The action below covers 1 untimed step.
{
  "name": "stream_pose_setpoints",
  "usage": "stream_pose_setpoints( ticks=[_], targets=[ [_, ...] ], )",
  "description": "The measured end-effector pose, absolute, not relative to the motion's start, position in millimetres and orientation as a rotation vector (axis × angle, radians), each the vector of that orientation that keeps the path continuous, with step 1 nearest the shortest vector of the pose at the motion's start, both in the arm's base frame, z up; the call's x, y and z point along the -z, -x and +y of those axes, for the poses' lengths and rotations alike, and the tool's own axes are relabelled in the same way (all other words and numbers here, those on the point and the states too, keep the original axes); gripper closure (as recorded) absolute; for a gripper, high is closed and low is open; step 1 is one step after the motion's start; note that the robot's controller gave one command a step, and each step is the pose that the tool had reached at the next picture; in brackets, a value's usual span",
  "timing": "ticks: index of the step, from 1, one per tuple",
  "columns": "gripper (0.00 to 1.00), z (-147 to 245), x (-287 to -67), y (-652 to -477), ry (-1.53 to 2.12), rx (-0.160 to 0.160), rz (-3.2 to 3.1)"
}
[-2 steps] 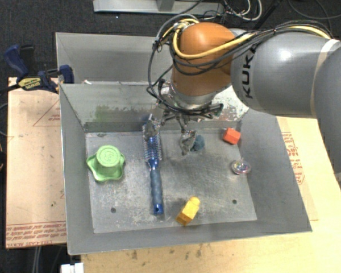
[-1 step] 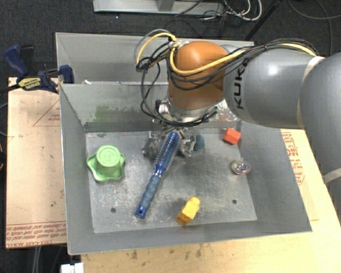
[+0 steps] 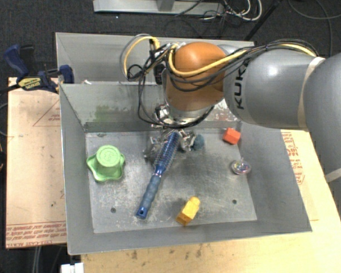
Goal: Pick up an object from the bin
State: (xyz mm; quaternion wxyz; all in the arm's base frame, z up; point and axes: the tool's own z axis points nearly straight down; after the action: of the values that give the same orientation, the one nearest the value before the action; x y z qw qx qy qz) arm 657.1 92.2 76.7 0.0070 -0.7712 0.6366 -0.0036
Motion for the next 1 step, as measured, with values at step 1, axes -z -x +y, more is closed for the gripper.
stream_pose_setpoints(
  ticks=[1],
  targets=[
    [1.0,92.7,-78.6,-657.8,2.411,0.011,1.99]
  ],
)
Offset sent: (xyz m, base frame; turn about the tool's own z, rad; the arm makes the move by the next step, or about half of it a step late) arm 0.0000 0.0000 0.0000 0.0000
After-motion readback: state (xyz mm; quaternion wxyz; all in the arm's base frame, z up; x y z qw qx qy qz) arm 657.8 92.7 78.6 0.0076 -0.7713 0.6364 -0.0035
